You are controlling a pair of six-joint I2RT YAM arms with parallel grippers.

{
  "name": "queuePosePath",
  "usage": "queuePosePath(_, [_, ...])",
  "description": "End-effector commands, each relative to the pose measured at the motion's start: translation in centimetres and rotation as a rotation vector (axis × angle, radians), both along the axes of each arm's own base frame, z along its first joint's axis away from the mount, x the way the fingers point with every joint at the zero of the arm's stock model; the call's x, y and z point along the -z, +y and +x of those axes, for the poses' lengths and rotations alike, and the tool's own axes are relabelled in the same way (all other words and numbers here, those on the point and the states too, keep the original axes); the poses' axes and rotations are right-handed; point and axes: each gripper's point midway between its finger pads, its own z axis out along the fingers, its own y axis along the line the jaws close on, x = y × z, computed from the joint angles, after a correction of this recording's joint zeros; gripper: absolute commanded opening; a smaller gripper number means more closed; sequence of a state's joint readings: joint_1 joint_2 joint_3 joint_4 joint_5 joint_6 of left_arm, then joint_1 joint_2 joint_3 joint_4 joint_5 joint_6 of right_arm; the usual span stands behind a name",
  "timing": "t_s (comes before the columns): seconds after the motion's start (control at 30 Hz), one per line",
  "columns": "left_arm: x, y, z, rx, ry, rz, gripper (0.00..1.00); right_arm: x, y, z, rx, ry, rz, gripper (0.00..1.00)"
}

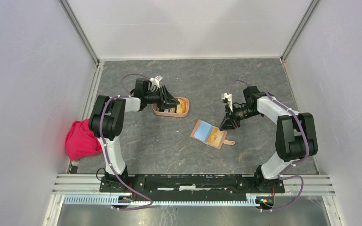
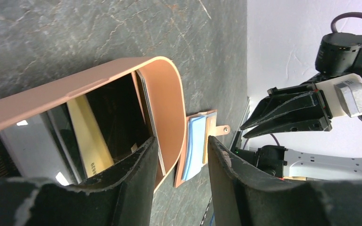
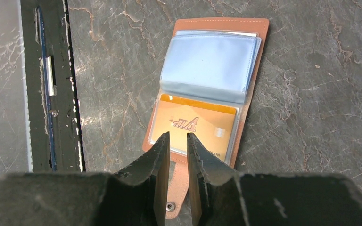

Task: Put the credit cards into the card holder
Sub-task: Pick up the credit card from the storage box.

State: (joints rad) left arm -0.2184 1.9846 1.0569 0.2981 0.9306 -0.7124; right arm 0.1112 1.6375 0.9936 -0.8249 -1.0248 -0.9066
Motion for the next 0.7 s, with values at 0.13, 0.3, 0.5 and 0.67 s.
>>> queuePosePath(0.13, [-0.8, -1.6, 0.0, 0.017, -0.003, -0.050, 0.49, -1.2, 0.5, 0.3, -0.023, -0.048, 0.036, 0.25])
queuePosePath(0.3, [0.0, -2.0, 0.0, 0.022, 0.009, -0.015, 0.46, -1.3, 0.5, 0.3, -0.023, -0.050, 0.037, 0.25])
queuePosePath(0.5, [0.6, -2.5, -0.1, 0.046, 0.020, 0.021, 0.42, -1.4, 0.5, 0.3, -0.024, -0.053, 0.039, 0.25])
queuePosePath(0.67, [1.3, -2.4, 0.3, 0.022, 0.017, 0.100, 0.43, -1.5, 0.5, 0.2, -0.025, -0.057, 0.039, 0.25])
